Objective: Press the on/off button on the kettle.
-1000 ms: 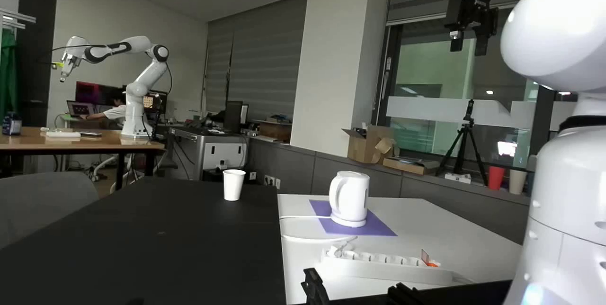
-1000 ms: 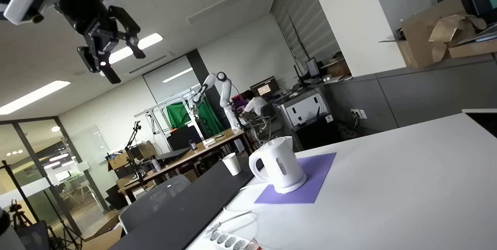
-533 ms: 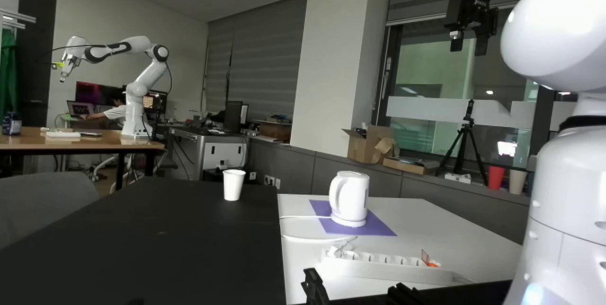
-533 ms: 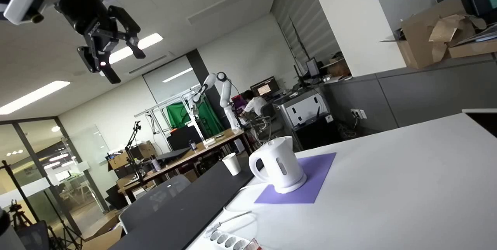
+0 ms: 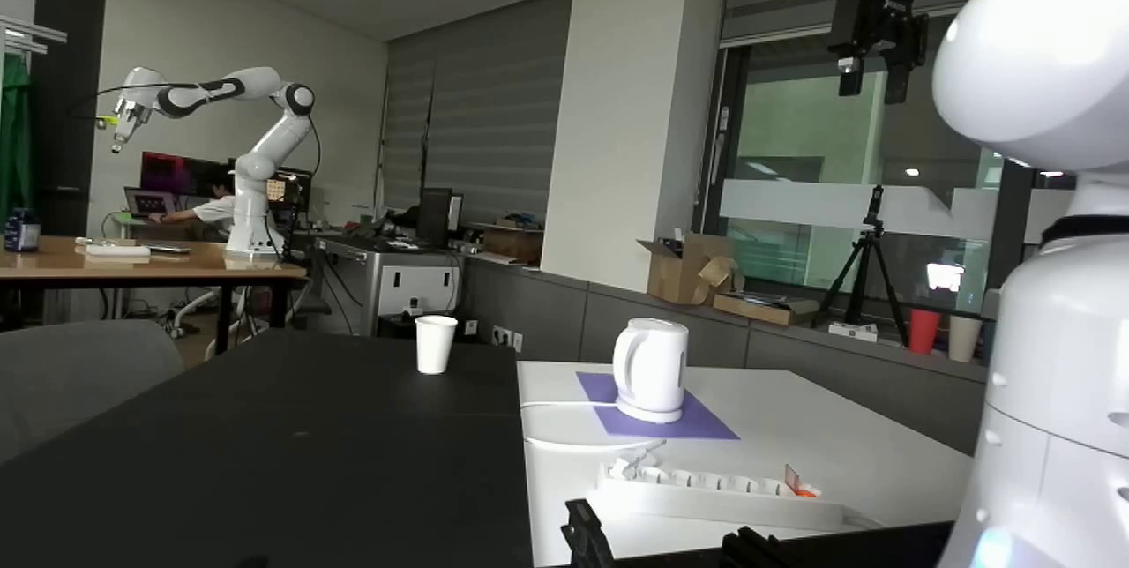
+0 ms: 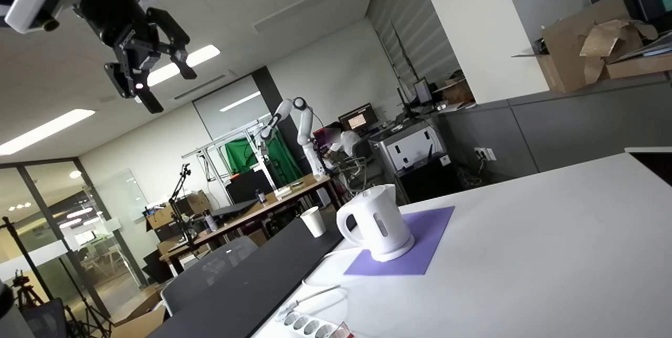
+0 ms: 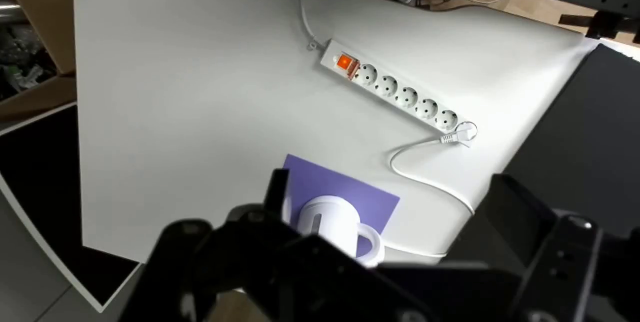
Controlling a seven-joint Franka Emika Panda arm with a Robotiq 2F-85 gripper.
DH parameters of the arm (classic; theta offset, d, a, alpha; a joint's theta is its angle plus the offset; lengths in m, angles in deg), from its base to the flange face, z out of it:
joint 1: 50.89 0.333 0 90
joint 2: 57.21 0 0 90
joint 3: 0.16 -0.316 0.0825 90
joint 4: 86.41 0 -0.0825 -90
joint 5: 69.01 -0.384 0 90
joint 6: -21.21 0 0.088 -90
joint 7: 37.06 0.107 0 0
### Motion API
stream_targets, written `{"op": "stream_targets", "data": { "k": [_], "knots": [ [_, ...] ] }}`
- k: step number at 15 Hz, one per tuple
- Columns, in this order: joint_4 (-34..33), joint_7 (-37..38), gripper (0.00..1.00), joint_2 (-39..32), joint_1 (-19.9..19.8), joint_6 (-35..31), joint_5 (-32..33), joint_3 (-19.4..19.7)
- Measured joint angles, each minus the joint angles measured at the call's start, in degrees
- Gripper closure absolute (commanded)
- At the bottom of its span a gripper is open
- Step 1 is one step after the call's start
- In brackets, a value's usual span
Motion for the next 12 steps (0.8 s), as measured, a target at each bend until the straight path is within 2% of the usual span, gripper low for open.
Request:
{"op": "stream_targets", "data": {
  "k": [4, 8, 9, 10, 12],
  "knots": [
    [0.0, 0.1, 0.0, -0.8, 0.3, -1.6, 0.1, 0.3],
    [0.1, 0.1, 0.0, -9.6, 0.7, -13.3, 0.1, 1.5],
    [0.1, 0.3, 0.25, -13.0, 0.8, -17.8, 0.1, 1.5],
    [0.1, 0.8, 0.26, -16.7, 0.9, -22.4, 0.1, 1.3],
    [0.0, 2.9, 0.4, -24.7, 0.8, -32.4, 0.1, 0.6]
  ]
}}
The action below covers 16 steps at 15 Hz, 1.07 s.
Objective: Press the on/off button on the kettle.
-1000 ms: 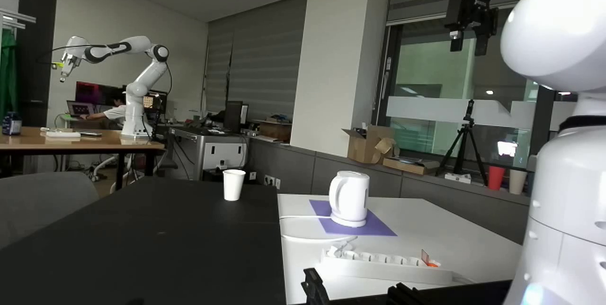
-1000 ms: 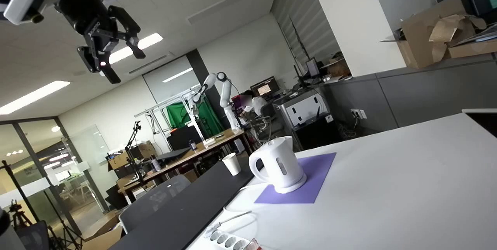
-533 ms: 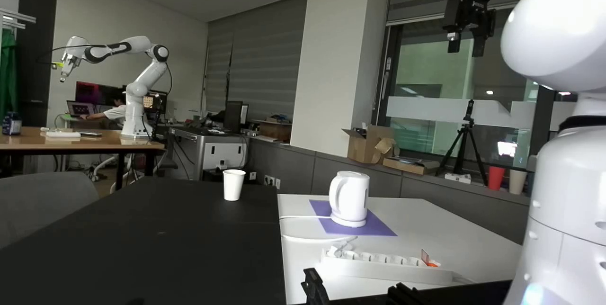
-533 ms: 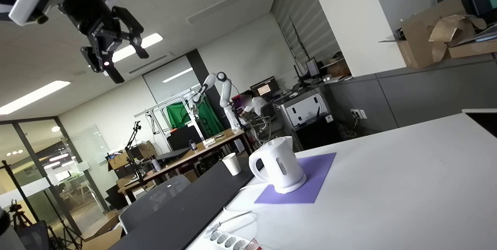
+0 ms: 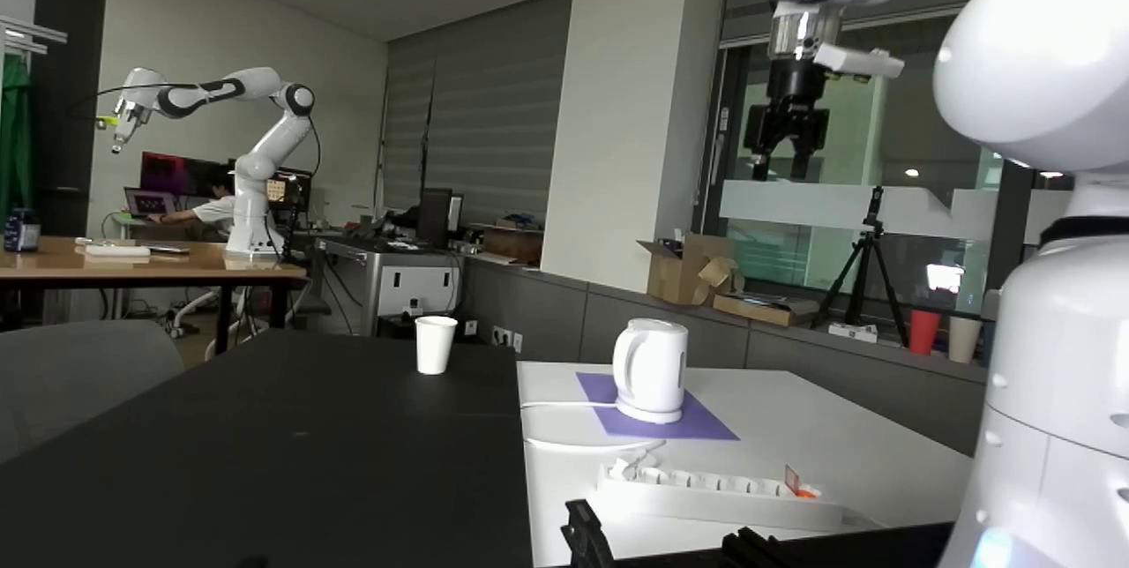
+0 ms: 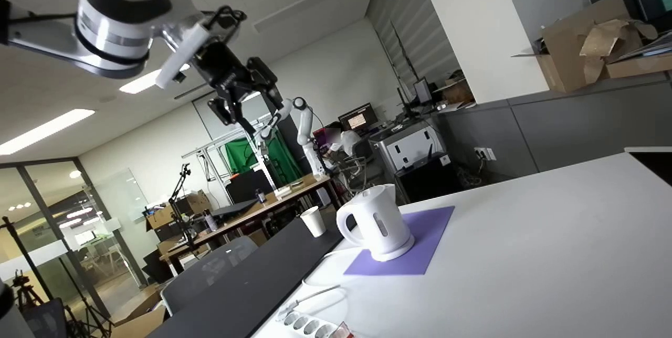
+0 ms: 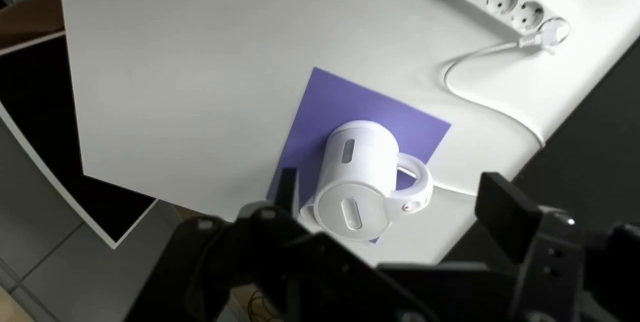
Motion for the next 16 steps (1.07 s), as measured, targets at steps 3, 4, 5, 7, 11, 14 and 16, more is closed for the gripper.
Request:
{"op": "stream_targets", "data": {
  "k": [3, 4, 5, 7, 11, 14, 16],
  "knots": [
    [-1.3, 5.7, 0.62, -12.0, -0.9, -11.8, 1.5, -2.9],
    [-2.4, 8.3, 0.69, -15.9, -1.4, -13.8, 2.9, -4.3],
    [-4.0, 11.1, 0.75, -19.9, -1.9, -14.8, 4.6, -5.7],
    [-8.3, 16.9, 0.89, -27.1, -2.0, -15.2, 8.3, -7.7],
    [-16.8, 24.9, 1.0, -37.8, 1.0, -12.6, 12.6, -8.9],
    [-22.1, 27.4, 1.0, -43.5, 4.3, -9.4, 12.8, -8.8],
    [-25.3, 27.7, 0.99, -46.6, 6.1, -6.3, 12.7, -8.7]
  ]
}}
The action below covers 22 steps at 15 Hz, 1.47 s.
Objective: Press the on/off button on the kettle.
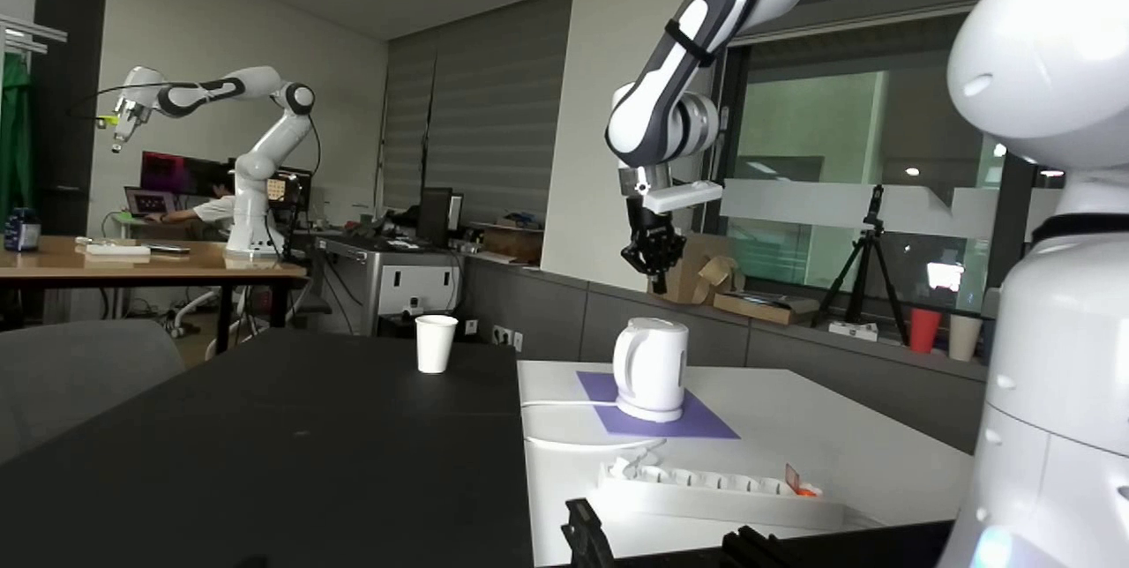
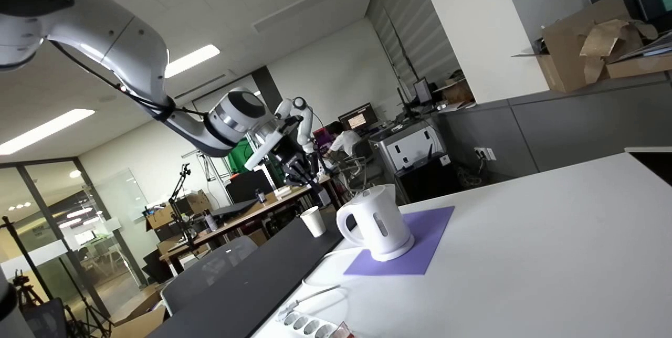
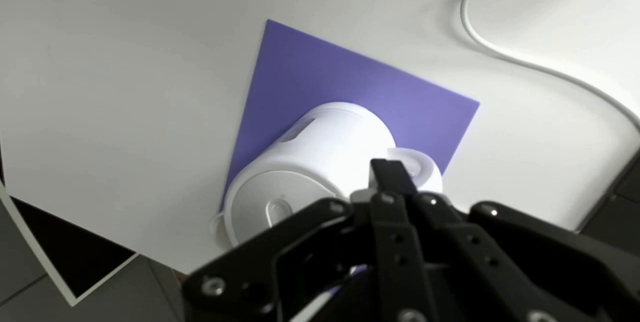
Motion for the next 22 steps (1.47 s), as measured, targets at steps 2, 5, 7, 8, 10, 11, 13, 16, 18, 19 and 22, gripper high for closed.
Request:
{"op": "stream_targets", "data": {
  "k": [2, 5, 7, 8, 10, 11, 13, 16, 18, 19, 22],
  "knots": [
    [-2.3, 0.0, 0.99, -2.2, 1.0, 2.1, -0.1, 0.0],
    [-3.1, 0.0, 0.99, -2.9, 1.1, 2.4, -0.1, 0.2],
    [-3.2, 0.0, 0.99, -2.9, 1.1, 2.4, -0.1, 0.2],
    [-3.3, 0.0, 0.99, -2.9, 1.1, 2.4, -0.1, 0.2],
    [-3.3, 0.0, 0.99, -2.9, 1.1, 2.5, -0.1, 0.2],
    [-3.3, 0.0, 0.99, -2.9, 1.1, 2.5, -0.1, 0.2],
    [-3.3, 0.0, 0.99, -2.9, 1.1, 2.5, -0.1, 0.2],
    [-3.3, 0.0, 1.0, -2.9, 1.1, 2.5, -0.1, 0.2],
    [-3.3, -0.3, 1.0, -3.0, 1.1, 2.3, -0.1, 0.2],
    [-3.3, -0.3, 1.0, -3.1, 1.1, 2.2, -0.2, 0.2],
    [-3.9, -0.3, 1.0, -4.2, 1.1, 2.1, -1.2, 0.3]
  ]
}}
